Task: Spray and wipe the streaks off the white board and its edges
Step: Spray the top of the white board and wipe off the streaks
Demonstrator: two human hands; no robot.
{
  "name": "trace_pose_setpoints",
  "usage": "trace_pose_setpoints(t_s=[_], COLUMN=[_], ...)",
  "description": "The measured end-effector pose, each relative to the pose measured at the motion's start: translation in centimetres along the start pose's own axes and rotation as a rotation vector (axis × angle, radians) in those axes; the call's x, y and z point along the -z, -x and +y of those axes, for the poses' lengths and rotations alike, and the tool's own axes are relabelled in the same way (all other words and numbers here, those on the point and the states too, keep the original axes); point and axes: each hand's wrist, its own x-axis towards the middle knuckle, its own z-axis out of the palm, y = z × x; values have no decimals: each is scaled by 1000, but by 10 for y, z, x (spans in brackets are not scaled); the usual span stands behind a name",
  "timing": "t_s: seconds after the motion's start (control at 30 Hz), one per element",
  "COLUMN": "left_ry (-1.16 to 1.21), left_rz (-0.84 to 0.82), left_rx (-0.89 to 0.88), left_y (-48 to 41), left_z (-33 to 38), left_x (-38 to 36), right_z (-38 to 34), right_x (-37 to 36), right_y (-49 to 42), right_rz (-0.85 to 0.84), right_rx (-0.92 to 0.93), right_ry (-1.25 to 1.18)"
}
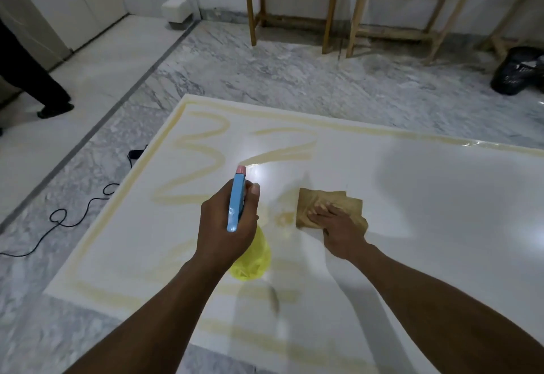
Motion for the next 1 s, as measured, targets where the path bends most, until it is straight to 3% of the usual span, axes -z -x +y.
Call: trace_pose_setpoints(t_s=[0.37,0.57,0.7,0.87,0.93,1.0], left_ry=[2,3,14,-13,-21,-21], left_rz=[-48,-44,-35,-16,-10,-8], left_rx=[-85,-73,-71,-41,-33,-14], left_y=[129,159,154,115,95,73], left_z=[-23,-28,-26,-32,-33,-34], left_x=[90,117,126,126,121,113], right_z=[-115,-163,-176,-166,-146,-121], right_x=[-71,-57,3,67,79,91], right_y=[141,178,161,115,97,67], right_rz=[94,-44,-261,-179,-329,-354], right_rx=[-41,-118,-248,-501,-584,-725], right_ry=[-24,-63,-98,-837,-1153,-1140])
